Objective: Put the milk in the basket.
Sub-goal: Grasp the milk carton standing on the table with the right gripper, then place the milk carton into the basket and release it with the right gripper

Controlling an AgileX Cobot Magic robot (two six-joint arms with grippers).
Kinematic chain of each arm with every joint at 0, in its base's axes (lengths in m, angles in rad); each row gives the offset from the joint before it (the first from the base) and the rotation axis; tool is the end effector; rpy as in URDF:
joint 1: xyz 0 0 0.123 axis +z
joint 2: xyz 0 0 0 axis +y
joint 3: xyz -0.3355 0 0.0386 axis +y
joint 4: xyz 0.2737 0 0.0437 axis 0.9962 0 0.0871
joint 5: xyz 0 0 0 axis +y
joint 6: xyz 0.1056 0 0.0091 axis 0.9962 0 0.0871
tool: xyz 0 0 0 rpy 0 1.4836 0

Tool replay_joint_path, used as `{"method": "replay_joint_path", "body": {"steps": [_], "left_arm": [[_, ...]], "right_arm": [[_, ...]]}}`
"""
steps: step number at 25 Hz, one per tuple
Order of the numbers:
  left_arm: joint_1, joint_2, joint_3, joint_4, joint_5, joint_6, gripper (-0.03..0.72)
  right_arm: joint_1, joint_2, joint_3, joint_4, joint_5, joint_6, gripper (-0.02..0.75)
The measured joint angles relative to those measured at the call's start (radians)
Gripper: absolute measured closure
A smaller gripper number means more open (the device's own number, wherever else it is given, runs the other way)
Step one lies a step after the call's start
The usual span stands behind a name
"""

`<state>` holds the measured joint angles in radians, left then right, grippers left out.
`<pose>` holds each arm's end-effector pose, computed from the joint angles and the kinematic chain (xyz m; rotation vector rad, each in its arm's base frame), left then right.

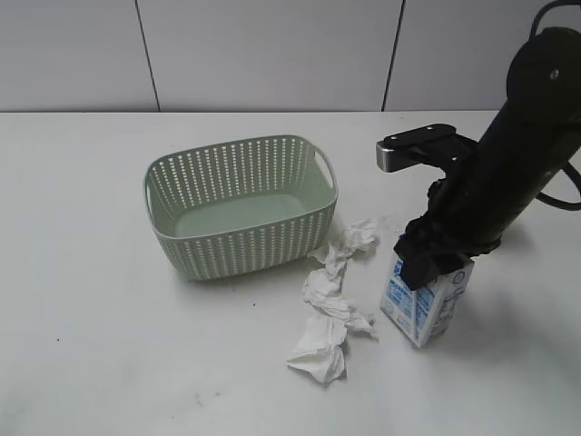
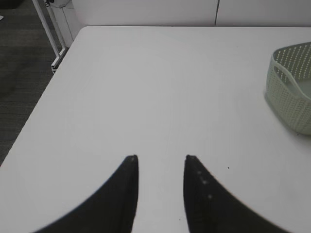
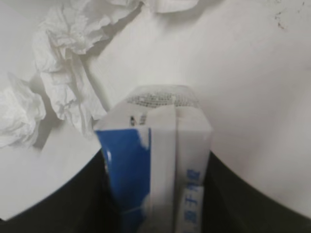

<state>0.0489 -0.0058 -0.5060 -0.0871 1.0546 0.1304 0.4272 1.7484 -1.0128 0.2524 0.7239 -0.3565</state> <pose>-0.0231 -0.0092 0.2853 0.0867 2.0215 0.0096 0.3128 0.1617 0.1930 -0.8832 2.8018 0.2838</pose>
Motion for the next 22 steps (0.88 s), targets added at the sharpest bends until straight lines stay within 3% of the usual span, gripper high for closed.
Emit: {"method": "replay_joint_path", "body": {"steps": [5,12,22], "left_arm": [[0.000,0.000,0.000,0.000,0.000,0.000,0.447],[0.000,0.000,0.000,0.000,0.000,0.000,0.447],[0.000,0.000,0.000,0.000,0.000,0.000,0.448]], "right_arm": [[0.000,-0.069,-0.074,-0.001,0.145,0.000,0.413],[0.011,-0.126,-0.374,0.001,0.322,0.000,0.413],[0.216,0.057,-0.765,-0.047,0.321,0.000,0.414]]}}
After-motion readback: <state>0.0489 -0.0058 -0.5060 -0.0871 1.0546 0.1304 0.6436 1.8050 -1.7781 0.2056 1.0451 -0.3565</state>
